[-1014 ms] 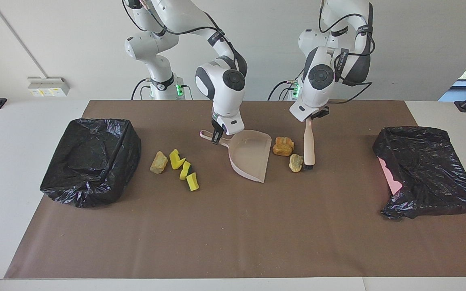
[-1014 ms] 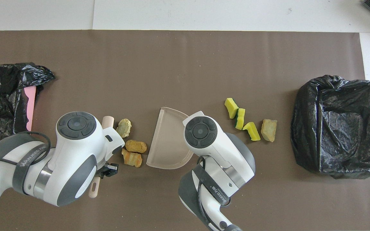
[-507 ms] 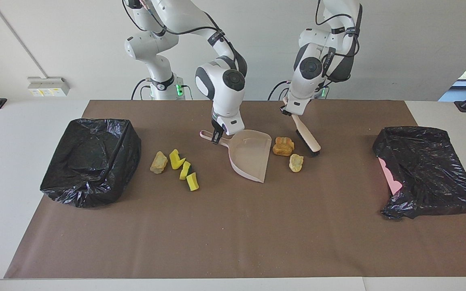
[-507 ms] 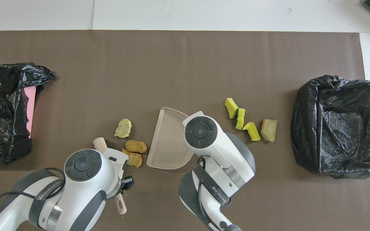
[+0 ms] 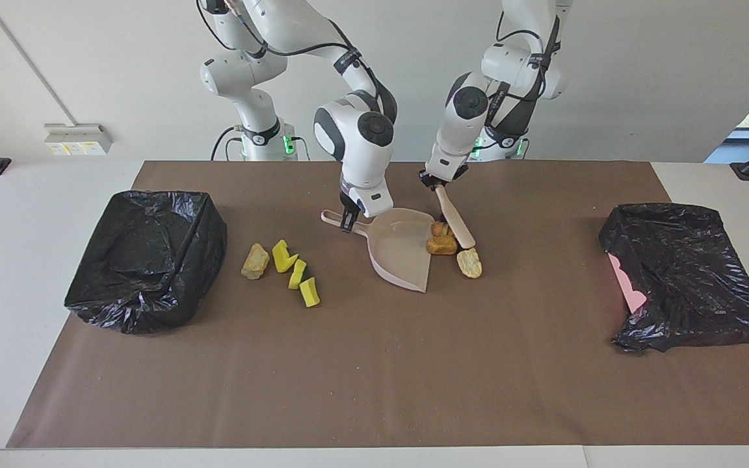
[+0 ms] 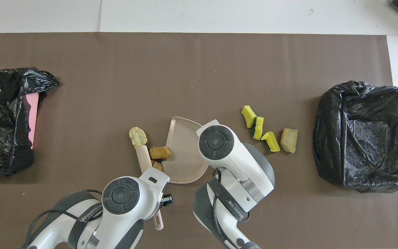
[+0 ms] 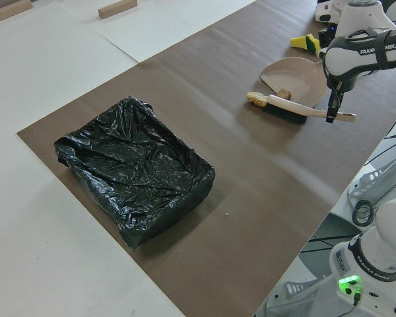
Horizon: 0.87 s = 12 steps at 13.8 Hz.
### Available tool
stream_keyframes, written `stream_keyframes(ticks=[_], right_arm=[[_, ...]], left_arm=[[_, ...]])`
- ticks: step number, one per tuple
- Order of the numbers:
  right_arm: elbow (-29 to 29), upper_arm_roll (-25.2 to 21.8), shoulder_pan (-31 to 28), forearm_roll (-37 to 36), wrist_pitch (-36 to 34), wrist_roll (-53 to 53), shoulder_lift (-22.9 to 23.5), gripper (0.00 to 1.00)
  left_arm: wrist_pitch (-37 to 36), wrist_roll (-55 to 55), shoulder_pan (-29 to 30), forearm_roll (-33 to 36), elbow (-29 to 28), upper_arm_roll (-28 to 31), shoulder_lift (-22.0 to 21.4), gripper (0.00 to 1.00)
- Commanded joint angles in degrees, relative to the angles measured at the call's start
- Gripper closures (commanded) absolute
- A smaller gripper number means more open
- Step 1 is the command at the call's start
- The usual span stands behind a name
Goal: Sweep and dump trash in bin
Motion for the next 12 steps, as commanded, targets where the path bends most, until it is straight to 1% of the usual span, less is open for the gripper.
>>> stream_keyframes(ticks=[1,2,3,5,7,8,10,11,12], right_arm=[[-1.34,0.5,-0.55,-1.21,1.33,-1.26,-0.62,1.0],[-1.34,0.5,-0.55,-1.21,1.33,-1.17,-0.62,1.0],[-1.34,0.5,-0.55,-1.21,1.33,-1.17,-0.62,1.0],[-1.34,0.5,-0.55,-1.21,1.33,-1.17,-0.62,1.0],[-1.34,0.5,-0.55,-1.21,1.33,-1.17,-0.62,1.0],[-1.34,0.5,-0.55,-1.21,1.33,-1.09,-0.62,1.0],[-1.34,0.5,-0.55,-1.13,1.24,-0.56,-0.62,1.0],[-1.42,0.5,-0.55,-1.12,1.24,-0.21,-0.62,1.0],[-1.34,0.5,-0.55,-1.12,1.24,-0.03,-0.62,1.0]], left_arm=[[0.75,4.34,-4.07,-2.1,2.92,0.59,1.44,1.0],[0.66,5.31,-5.65,-2.1,4.23,0.59,2.13,1.0],[0.23,5.93,-5.84,-2.1,5.99,0.59,2.92,1.0],[-0.13,6.89,-5.14,-2.28,8.19,0.76,2.5,1.0],[-4.84,7.86,-3.3,-2.54,11.7,1.2,3.1,1.0],[-7.66,8.39,-1.2,-2.19,12.85,1.46,3.2,1.0],[-11.8,14.16,6.51,-1.49,13.47,1.55,2.85,1.0],[-13.91,17.41,10.21,0.08,14.17,1.64,2.85,1.0],[-15.06,20.06,13.12,3.49,14.7,1.55,3.28,1.0]])
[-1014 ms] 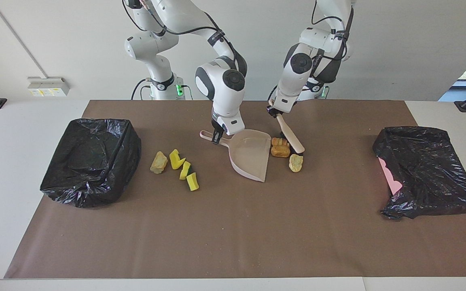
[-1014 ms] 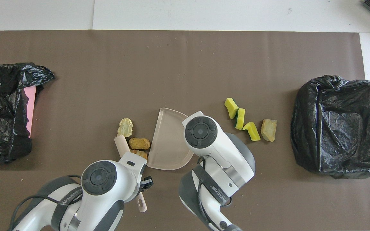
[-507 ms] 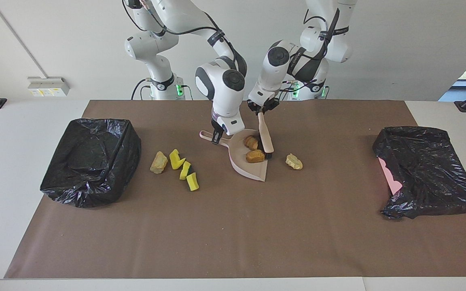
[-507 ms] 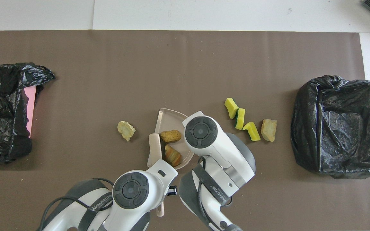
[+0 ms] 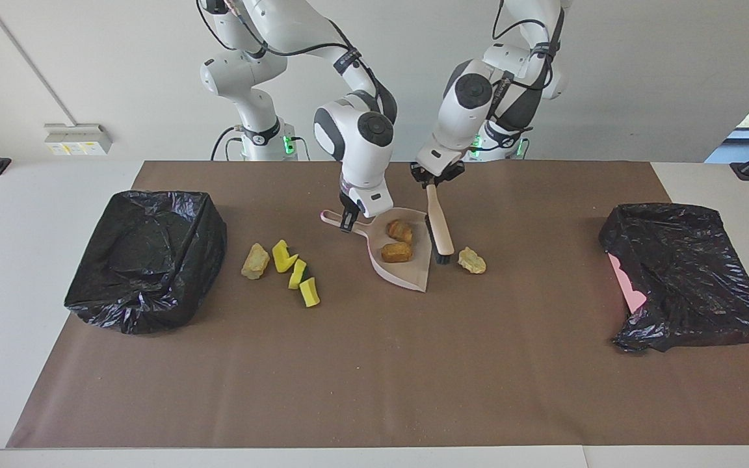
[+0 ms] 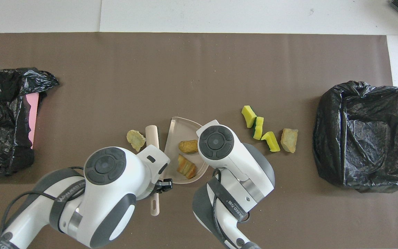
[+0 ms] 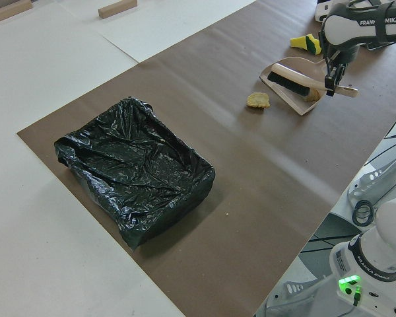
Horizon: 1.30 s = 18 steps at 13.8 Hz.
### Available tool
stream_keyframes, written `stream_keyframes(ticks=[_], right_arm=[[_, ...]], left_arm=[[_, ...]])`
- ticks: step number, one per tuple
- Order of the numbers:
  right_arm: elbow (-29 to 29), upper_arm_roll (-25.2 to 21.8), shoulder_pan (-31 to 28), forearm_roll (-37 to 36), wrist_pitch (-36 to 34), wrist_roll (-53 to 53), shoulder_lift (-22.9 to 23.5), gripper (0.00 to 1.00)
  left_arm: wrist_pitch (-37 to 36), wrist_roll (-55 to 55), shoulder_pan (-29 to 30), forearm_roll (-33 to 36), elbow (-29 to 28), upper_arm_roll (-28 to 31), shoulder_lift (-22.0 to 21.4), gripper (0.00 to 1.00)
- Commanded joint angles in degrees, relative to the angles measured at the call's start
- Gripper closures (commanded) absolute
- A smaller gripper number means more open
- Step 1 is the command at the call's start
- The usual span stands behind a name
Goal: Sweep and dump trash in bin
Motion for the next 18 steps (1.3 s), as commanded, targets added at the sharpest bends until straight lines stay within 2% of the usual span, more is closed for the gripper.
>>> stream_keyframes(ticks=[1,3,7,11,13,15,18], right_arm=[[-1.27,0.49,-0.56,-1.12,1.24,0.06,-0.62,1.0],[-1.27,0.49,-0.56,-1.03,1.24,0.14,-0.62,1.0],[-1.27,0.49,-0.56,-1.03,1.24,0.14,-0.62,1.0],[-1.27,0.49,-0.56,-1.03,1.24,0.14,-0.62,1.0],[-1.36,0.49,-0.56,-1.03,1.24,0.14,-0.62,1.0],[-1.36,0.49,-0.56,-1.03,1.24,0.14,-0.62,1.0],[-1.36,0.49,-0.56,-1.03,1.24,0.14,-0.62,1.0]], left_arm=[[-3.67,7.91,8.83,5.64,2.16,-0.28,1.02,1.0],[-3.22,17.21,15.68,6.19,1.54,-0.28,1.37,1.0],[0.72,17.61,14.93,6.19,-4.24,-0.54,0.94,1.0],[6.62,12.95,5.8,4.27,-7.87,-0.81,1.29,1.0],[9.68,13.12,1.41,-4.22,-7.69,-0.72,1.37,1.0],[10.92,13.73,-2.46,-7.6,-7.52,-0.81,1.29,1.0],[11.72,14.44,-3.36,-11.47,-6.11,-0.81,1.64,1.0]])
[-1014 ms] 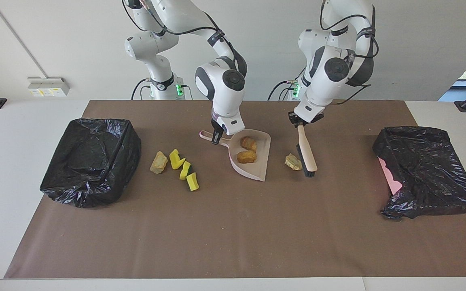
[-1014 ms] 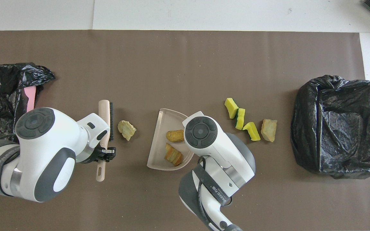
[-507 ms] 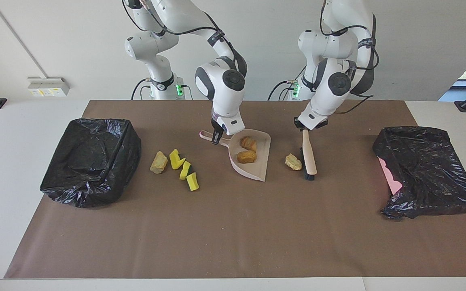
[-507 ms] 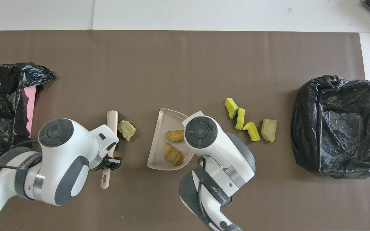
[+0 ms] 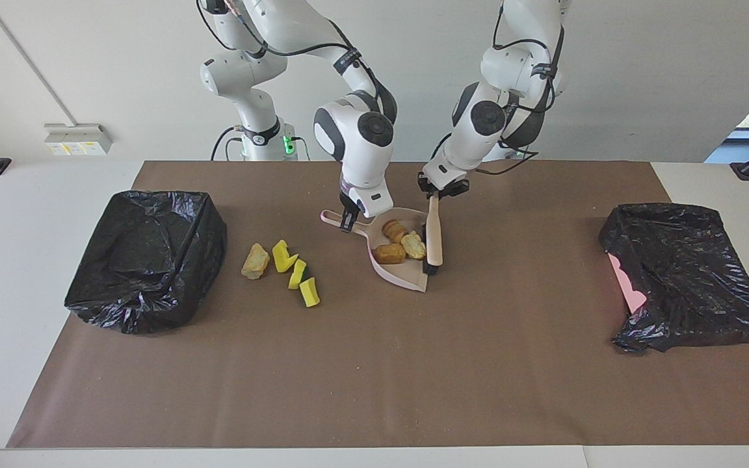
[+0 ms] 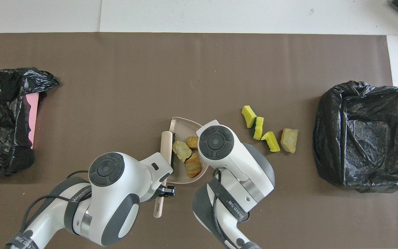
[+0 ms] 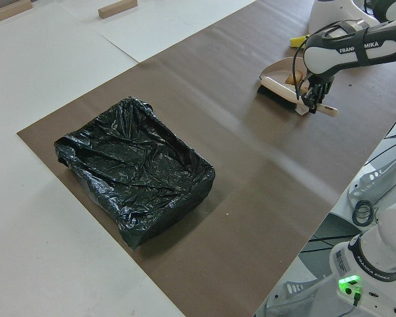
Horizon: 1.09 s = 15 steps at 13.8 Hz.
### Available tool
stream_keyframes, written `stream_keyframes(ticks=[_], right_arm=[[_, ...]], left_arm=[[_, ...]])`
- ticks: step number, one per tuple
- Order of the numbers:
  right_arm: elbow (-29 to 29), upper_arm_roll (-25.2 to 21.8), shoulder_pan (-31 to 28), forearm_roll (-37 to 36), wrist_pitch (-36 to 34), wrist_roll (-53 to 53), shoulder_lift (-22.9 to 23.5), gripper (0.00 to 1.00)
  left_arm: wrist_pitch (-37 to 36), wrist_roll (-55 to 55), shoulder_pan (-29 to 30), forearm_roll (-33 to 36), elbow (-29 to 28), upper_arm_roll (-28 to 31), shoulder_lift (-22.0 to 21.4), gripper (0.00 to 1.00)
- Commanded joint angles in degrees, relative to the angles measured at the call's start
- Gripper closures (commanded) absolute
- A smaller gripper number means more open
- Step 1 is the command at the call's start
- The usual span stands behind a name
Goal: Sweep and dump trash in bin
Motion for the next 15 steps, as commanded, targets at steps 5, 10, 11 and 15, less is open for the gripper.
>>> stream_keyframes(ticks=[5,10,11,15], right_arm=[[-0.99,0.41,-0.74,-1.03,0.46,0.06,-0.71,1.0],[-0.55,0.32,-5.74,-1.03,-5.07,-4.41,-7.2,1.0],[-0.38,0.23,-7.32,-1.03,-6.74,-5.64,-8.78,1.0],[0.5,0.05,-14.43,-1.2,-12.98,-8.55,-15.99,1.0]], left_arm=[[-3.3,-2.12,2.42,1.47,1.89,1.42,-0.38,1.0],[-8.23,-13.81,2.17,15.47,1.36,1.24,-2.66,1.0],[-8.23,-16.09,1.65,15.64,1.19,1.07,-2.93,1.0],[-6.66,-25.49,-5.1,15.64,-0.92,0.01,-5.47,1.0]])
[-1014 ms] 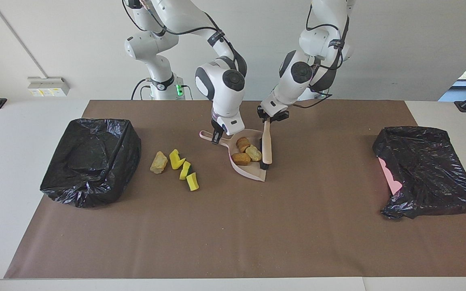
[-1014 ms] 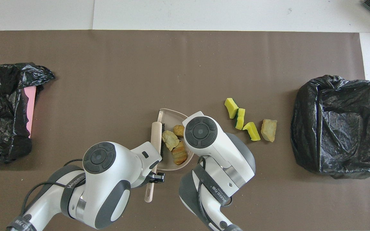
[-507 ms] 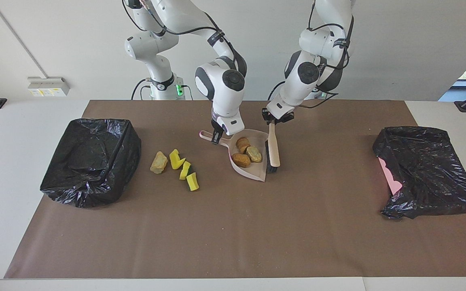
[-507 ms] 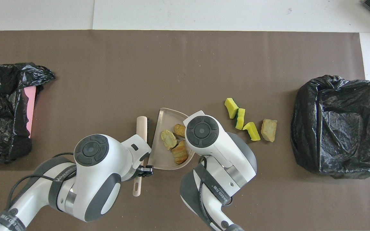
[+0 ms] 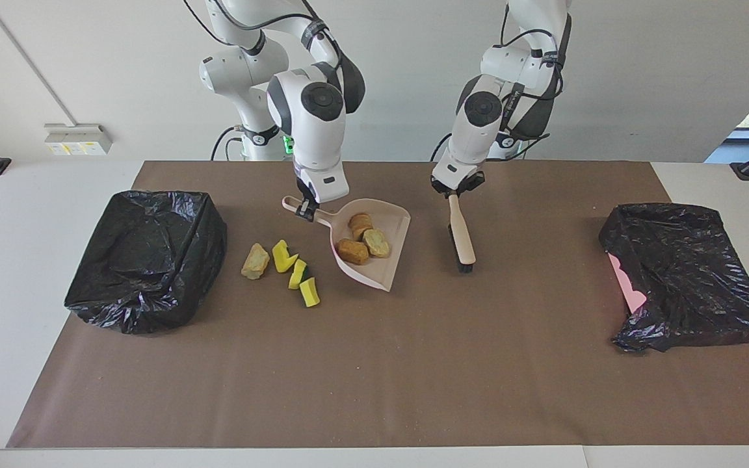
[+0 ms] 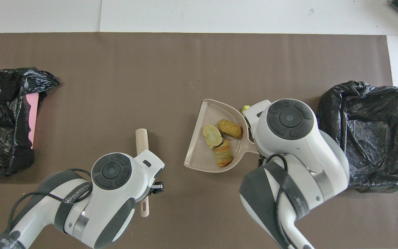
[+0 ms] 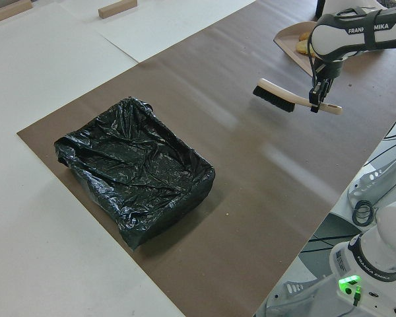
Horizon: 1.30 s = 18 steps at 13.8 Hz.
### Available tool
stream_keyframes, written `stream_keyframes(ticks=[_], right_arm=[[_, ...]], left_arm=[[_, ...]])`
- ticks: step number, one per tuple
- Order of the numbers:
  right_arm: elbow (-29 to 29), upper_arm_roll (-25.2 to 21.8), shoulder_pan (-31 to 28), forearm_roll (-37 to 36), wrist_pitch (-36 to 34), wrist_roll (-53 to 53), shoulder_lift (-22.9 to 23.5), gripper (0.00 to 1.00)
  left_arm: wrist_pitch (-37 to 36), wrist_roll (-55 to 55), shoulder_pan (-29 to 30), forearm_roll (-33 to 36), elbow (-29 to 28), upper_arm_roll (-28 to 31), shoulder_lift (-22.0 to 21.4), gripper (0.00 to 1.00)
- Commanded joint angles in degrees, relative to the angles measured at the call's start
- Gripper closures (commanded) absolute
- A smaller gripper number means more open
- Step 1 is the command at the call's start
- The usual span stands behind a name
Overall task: Sweep and dump trash in bin
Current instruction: 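Carry the dustpan with the right gripper to the nearer black bag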
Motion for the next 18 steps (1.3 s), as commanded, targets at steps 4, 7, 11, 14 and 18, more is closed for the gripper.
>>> stream_keyframes(ticks=[4,7,11,14,18], right_arm=[[3.3,0.21,-14.73,-1.65,-10.38,-9.74,-10.01,1.0],[4.72,0.3,-24.65,-5.68,-11.28,-19.32,-10.1,1.0],[4.28,0.21,-37.23,-10.43,-4.44,-33.81,-9.84,1.0],[4.19,0.21,-44.19,-14.64,0.05,-42.89,-9.84,1.0],[2.44,0.13,-46.04,-23.78,5.67,-45.7,-7.82,1.0]], left_arm=[[3.34,-17.64,-15.79,1.25,-3.75,-0.25,-4.3,1.0],[9.32,-23.04,-24.94,0.72,-7.97,-0.25,-5.87,1.0],[10.74,-26.81,-33.48,-2.27,-9.03,-0.25,-5.79,1.0],[13.02,-31.21,-35.25,-3.59,-9.47,-0.34,-5.0,1.0],[17.24,-30.86,-35.16,-5.08,-9.3,-0.25,-1.66,1.0]])
